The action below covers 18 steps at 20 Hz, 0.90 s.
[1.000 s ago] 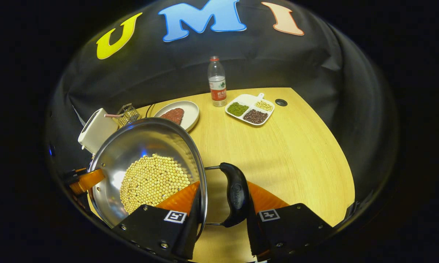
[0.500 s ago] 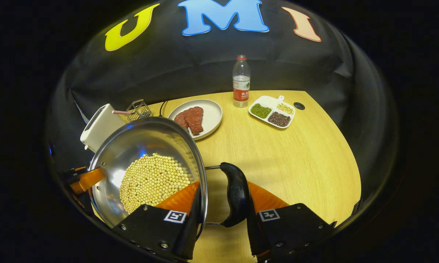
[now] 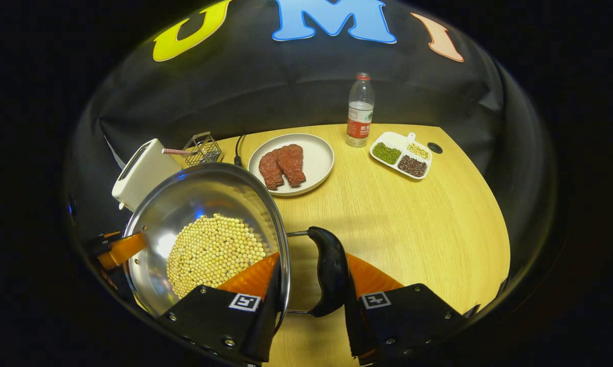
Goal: First push the handle of the pot to place it horizontally, then grasp the pot with both hands and set it on the induction cooktop.
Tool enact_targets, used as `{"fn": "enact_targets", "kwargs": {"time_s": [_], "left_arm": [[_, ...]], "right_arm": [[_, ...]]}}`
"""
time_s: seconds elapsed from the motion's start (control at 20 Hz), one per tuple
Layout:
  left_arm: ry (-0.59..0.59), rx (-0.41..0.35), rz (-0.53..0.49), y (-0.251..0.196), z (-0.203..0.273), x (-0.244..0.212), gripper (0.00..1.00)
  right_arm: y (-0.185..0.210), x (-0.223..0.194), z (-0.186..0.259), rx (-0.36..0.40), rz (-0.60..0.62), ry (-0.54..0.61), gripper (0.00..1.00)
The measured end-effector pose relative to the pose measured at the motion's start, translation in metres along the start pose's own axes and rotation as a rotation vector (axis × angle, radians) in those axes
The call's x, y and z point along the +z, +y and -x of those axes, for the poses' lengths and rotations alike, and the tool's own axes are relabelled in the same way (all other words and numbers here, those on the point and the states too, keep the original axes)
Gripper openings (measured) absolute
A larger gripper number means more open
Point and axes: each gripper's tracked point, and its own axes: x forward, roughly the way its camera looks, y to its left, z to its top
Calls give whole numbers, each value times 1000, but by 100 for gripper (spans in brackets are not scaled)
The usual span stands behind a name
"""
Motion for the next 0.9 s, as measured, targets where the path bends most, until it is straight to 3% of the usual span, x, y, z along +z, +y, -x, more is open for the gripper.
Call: {"fn": "enact_targets", "kwargs": {"time_s": [0.9], "left_arm": [[10,42,24,89,-33,10,60]], "right_arm": [[86,12,-38,12,5,3,57]]}}
